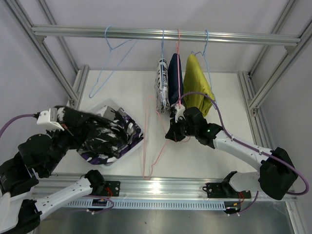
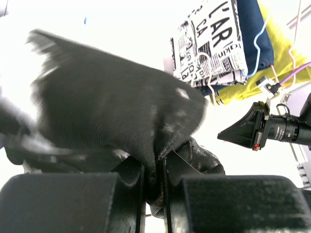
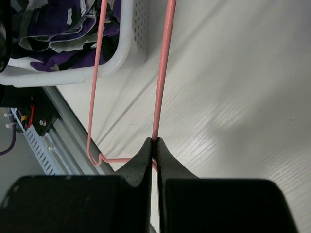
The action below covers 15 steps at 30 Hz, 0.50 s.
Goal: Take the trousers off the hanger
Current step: Place the trousers in the bin.
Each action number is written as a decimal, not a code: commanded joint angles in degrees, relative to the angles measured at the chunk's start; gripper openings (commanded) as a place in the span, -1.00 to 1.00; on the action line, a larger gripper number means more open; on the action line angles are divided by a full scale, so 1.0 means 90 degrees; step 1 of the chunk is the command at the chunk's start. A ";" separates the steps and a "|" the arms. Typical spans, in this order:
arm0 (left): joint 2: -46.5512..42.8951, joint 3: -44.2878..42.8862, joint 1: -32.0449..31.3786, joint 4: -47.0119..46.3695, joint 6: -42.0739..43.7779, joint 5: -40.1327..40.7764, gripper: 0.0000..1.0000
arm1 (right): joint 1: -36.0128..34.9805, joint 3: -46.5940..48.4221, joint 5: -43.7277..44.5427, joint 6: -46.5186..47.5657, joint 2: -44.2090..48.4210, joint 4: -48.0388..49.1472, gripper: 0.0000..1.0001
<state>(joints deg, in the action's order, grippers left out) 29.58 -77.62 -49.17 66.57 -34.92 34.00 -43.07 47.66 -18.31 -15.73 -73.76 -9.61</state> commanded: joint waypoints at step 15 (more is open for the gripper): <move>0.0219 0.0741 -0.0025 -0.0775 -0.0544 0.0158 -0.95 | 0.0244 -0.0276 -0.0036 -0.0118 0.0158 0.0247 -1.00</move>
<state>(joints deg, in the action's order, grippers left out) 31.59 -74.02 -49.17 64.55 -36.69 33.93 -41.30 45.56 -18.41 -15.86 -73.80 -8.88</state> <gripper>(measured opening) 0.131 0.020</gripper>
